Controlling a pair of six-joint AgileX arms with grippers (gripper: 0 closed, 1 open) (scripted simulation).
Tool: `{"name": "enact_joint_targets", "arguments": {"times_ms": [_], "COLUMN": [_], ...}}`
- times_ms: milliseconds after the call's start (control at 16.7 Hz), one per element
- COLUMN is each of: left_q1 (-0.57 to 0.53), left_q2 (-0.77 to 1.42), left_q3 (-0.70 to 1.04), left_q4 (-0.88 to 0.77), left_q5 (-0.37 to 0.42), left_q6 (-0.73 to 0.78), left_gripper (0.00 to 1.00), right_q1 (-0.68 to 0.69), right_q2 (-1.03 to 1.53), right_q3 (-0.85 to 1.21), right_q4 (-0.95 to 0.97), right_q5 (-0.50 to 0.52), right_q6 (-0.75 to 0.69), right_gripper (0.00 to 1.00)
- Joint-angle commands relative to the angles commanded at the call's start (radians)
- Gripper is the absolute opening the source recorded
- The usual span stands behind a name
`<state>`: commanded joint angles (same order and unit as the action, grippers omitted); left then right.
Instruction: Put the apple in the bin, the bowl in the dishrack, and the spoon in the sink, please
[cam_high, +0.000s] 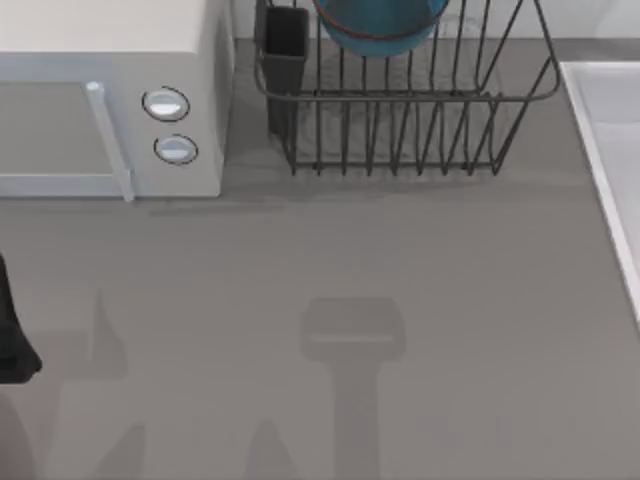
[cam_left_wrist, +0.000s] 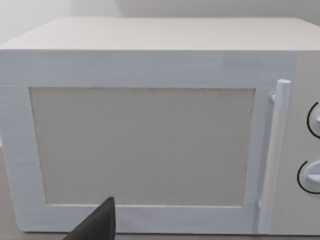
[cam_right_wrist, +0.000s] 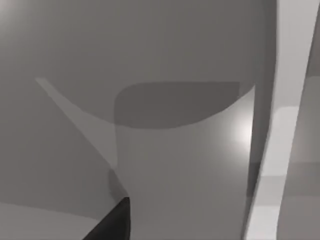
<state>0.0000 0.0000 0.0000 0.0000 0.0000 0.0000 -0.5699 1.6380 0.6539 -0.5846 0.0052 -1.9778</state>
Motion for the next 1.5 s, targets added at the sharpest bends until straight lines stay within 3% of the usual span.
{"name": "enact_joint_targets", "arguments": {"times_ms": [480, 960, 1020, 1500], "left_q1": [0.000, 0.000, 0.000, 0.000], "left_q2": [0.000, 0.000, 0.000, 0.000], "left_q3": [0.000, 0.000, 0.000, 0.000], "left_q4": [0.000, 0.000, 0.000, 0.000], "left_q5": [0.000, 0.000, 0.000, 0.000], "left_q6": [0.000, 0.000, 0.000, 0.000], "left_gripper": [1.00, 1.00, 1.00, 1.00], "right_q1": [0.000, 0.000, 0.008, 0.003], "right_q2": [0.000, 0.000, -0.072, -0.136], "right_q3": [0.000, 0.000, 0.036, 0.167], "right_q4": [0.000, 0.000, -0.096, -0.337], "right_q5": [0.000, 0.000, 0.030, 0.031], "right_q6": [0.000, 0.000, 0.043, 0.027], "right_gripper": [0.02, 0.00, 0.00, 0.00]}}
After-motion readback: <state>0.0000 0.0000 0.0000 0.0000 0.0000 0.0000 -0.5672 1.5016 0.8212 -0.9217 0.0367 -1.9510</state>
